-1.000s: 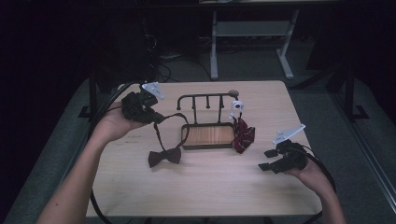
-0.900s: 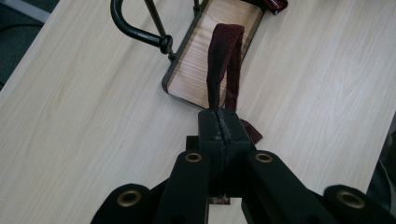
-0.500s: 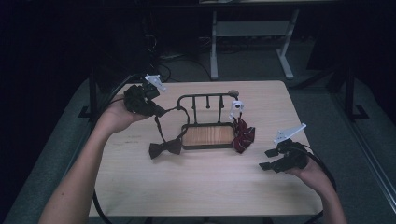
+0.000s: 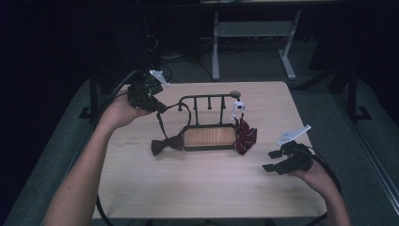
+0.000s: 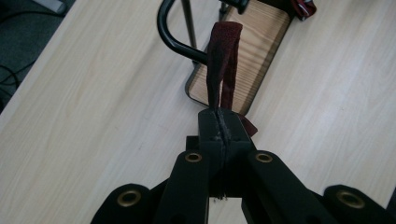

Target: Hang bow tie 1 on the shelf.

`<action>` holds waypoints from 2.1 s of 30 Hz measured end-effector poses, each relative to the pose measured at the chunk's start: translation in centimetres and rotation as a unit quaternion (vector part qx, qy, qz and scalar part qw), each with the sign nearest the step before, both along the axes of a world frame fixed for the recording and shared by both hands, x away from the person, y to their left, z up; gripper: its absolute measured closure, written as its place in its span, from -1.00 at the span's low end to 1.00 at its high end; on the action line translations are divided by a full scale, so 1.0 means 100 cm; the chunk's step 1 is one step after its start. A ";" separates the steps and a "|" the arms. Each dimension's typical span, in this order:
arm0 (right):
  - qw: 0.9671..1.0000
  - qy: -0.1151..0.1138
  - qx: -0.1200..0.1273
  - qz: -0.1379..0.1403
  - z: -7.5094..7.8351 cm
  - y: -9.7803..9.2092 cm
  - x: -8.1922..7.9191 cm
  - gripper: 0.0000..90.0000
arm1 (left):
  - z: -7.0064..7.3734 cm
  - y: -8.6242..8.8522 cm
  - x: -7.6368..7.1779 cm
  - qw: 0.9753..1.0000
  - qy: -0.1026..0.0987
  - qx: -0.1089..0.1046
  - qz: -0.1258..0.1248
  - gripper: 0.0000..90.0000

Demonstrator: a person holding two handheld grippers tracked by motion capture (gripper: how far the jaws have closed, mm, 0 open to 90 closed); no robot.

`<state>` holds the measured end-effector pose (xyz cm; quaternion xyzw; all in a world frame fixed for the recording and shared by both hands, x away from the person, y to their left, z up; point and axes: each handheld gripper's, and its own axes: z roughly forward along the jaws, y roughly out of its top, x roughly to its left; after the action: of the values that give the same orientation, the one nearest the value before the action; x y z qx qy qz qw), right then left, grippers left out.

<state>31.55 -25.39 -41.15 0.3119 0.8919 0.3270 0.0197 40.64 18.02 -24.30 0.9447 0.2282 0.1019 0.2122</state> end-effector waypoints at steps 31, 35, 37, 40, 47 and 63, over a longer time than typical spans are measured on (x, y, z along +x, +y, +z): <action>1.000 -0.002 0.000 0.003 0.000 0.000 0.000 -0.17 | -0.008 0.000 0.026 0.999 0.021 0.023 0.034 0.99; 1.000 -0.001 0.001 0.002 0.001 0.000 0.000 -0.17 | -0.009 -0.001 0.026 0.999 0.020 0.030 0.033 0.89; 1.000 -0.001 0.001 0.002 0.001 -0.001 0.000 -0.17 | -0.009 -0.001 0.026 0.999 0.022 0.030 0.032 0.86; 1.000 -0.003 0.001 0.002 0.001 -0.001 0.000 -0.17 | -0.010 0.000 0.025 0.999 0.023 0.033 0.033 0.83; 1.000 0.000 -0.001 -0.004 -0.001 -0.004 0.000 -0.17 | -0.016 0.006 0.022 0.999 0.026 0.023 0.035 0.78; 1.000 0.001 -0.003 -0.016 -0.001 -0.009 0.000 -0.18 | -0.032 0.022 0.012 0.999 0.034 0.007 0.036 0.70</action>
<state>31.51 -26.34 -41.27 0.3267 0.8875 0.3239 0.0249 41.79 20.17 -27.52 0.9403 0.2681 0.0788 0.1941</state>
